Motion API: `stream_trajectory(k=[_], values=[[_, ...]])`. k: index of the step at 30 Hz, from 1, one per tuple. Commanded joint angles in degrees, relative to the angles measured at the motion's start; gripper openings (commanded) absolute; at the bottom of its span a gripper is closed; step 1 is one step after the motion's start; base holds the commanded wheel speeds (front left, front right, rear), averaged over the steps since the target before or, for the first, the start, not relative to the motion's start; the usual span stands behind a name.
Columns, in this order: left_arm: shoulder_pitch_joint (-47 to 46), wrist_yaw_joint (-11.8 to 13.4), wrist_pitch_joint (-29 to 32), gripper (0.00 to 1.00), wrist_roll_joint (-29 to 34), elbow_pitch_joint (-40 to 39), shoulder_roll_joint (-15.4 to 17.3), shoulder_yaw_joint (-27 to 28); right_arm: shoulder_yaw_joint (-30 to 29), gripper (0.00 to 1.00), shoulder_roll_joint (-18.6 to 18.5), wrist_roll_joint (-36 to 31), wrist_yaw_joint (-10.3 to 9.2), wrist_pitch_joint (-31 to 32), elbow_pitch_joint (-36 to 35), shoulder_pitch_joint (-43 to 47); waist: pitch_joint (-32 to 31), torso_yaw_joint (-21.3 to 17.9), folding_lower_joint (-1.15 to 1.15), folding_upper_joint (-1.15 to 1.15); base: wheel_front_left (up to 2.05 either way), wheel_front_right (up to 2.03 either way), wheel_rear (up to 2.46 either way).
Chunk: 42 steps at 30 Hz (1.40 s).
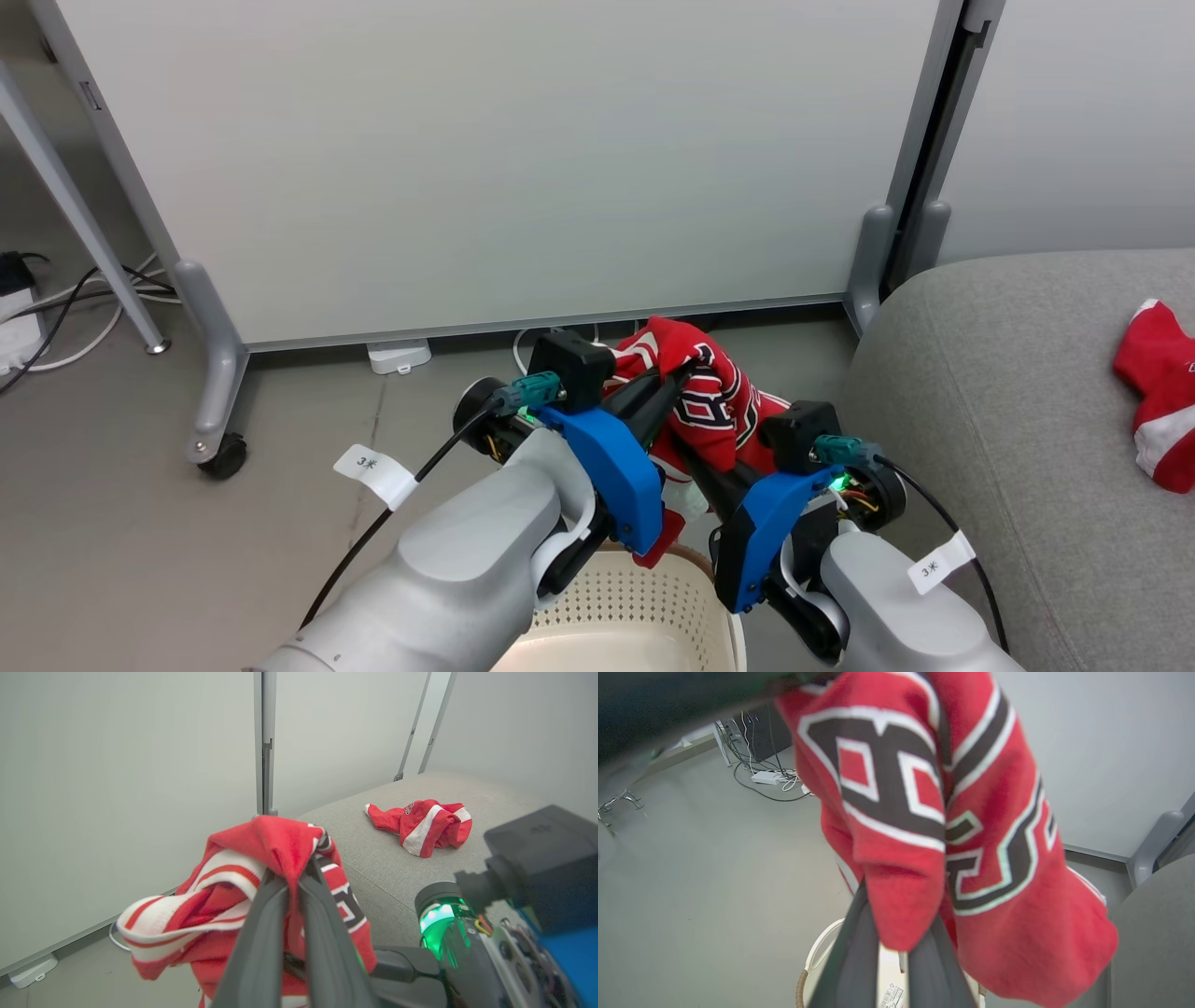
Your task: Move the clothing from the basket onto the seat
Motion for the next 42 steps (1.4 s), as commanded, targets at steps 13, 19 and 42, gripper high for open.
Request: stream_trajectory(k=[13, 19, 42], values=[[0.96, 0.06, -0.49, 1.0, 0.59, 1.45, -0.01, 1.81, 1.66, 0.0, 0.1, 2.29, 0.03, -2.39, 2.82, -2.51, -0.35, 0.02, 0.0, 0.0, 0.0, 0.0, 0.0], [4.93, 1.39, -0.51, 1.0, 4.28, -2.8, 2.35, 9.08, 1.44, 0.0, -0.2, 2.61, 0.03, -3.4, 3.68, -2.87, -0.41, 0.14, 0.0, 0.0, 0.0, 0.0, 0.0], [41.43, 1.88, -0.48, 1.0, 30.37, -29.51, 9.79, 42.35, -3.98, 0.0, -4.51, -3.94, 0.03, -2.38, -6.46, 0.55, 0.6, -4.27, 0.0, 0.0, 0.0, 0.0, 0.0]])
